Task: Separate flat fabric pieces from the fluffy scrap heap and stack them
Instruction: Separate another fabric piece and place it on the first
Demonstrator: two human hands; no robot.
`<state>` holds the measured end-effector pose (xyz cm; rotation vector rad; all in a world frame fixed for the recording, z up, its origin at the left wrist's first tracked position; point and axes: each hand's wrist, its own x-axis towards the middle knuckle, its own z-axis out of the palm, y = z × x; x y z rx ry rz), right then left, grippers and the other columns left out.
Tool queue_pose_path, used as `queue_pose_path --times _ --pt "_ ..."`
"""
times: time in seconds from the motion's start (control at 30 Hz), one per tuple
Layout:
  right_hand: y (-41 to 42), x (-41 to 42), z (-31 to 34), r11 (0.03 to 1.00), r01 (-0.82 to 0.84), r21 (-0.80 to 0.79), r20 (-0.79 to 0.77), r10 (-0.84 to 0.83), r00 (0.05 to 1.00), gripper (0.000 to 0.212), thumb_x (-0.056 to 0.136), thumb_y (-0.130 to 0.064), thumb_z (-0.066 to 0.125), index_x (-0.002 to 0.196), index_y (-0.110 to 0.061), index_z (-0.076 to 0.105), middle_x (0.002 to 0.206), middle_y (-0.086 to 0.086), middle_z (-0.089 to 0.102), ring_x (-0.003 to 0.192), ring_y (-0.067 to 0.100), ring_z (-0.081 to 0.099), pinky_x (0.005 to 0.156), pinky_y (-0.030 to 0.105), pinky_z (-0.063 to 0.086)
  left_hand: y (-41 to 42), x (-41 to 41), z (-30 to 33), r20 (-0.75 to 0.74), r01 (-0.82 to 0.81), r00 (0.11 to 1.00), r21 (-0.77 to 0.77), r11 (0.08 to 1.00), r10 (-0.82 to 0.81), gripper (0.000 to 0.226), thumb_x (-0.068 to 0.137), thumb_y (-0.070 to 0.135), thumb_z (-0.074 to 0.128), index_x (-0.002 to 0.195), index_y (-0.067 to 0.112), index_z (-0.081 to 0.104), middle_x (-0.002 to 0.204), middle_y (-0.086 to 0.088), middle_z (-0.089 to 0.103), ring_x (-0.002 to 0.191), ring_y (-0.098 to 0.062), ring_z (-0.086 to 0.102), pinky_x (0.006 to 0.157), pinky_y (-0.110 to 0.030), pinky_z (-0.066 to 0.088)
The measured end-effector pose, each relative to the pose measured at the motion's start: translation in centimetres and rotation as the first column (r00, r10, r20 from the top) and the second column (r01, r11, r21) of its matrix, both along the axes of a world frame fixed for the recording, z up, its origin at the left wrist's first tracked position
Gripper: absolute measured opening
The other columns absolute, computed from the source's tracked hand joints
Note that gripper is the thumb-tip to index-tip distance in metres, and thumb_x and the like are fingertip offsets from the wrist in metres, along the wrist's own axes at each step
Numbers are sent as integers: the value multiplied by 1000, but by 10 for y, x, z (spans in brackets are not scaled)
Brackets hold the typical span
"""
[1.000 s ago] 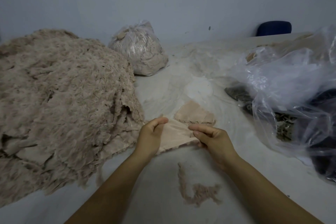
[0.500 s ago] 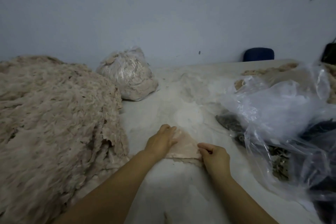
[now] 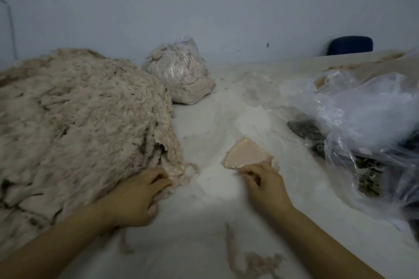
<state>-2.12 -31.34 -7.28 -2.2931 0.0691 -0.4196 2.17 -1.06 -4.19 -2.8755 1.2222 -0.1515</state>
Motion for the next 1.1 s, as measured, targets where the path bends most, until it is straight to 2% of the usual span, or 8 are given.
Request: queue_pose_path --times 0.13,0.27,0.37,0.57,0.73,0.83,0.93,1.1 --pt "18 -10 -4 981 -168 -101 -126 155 980 18 92 -13 59 102 -17 73 101 2 66 89 12 57 78 2 33 6 -10 -13 171 -115 977 -64 991 124 16 61 15 78 75 13 71 76 -4 64 61 -20 64 50 -17 46" --pt "42 -14 6 963 -210 170 -230 246 941 25 95 -27 56 96 -8 73 89 4 70 76 7 64 82 28 54 -17 -16 -15 84 -137 981 -326 935 173 17 76 3 57 84 8 71 80 -9 65 73 -21 64 64 -27 46" --pt "75 -12 19 691 -25 722 -366 412 834 48 83 -52 63 92 -6 71 82 11 73 74 19 72 68 36 60 -40 -33 -5 72 -80 989 -460 884 127 33 80 17 39 81 9 71 74 -6 65 71 -18 58 51 -24 49" --pt "129 3 27 373 251 893 -399 404 823 23 100 -12 45 105 2 63 85 19 65 60 25 65 53 31 58 -42 -44 -1 36 10 999 -557 831 11 28 83 33 51 89 15 73 84 1 68 75 -12 62 62 -25 54" --pt "124 1 21 642 57 765 -302 279 912 25 99 -16 51 78 -8 63 64 1 64 53 9 61 53 23 52 -12 -2 -10 -214 -163 971 -241 957 111 70 80 51 66 140 24 41 144 6 41 133 -11 35 112 -24 23" --pt "104 -9 22 742 -27 670 -199 214 957 38 95 -16 57 60 -14 43 46 -11 43 44 4 42 49 18 40 7 18 -16 -332 -251 930 -272 929 155 35 93 33 56 125 17 57 136 -5 51 126 -19 46 110 -25 29" --pt "73 -14 27 823 -27 567 -109 108 988 44 95 -15 56 57 -16 34 44 -14 32 41 1 29 43 13 27 15 29 -24 -335 -310 908 -130 942 252 64 90 45 58 143 16 39 153 -1 30 140 -15 26 109 -9 8" --pt "55 -24 30 834 -164 527 -125 267 956 37 96 -17 55 63 -13 37 57 -2 33 51 7 32 50 20 30 -2 23 -14 -611 -357 774 -202 912 168 106 56 73 72 143 25 35 142 16 34 131 -4 32 106 -18 24"
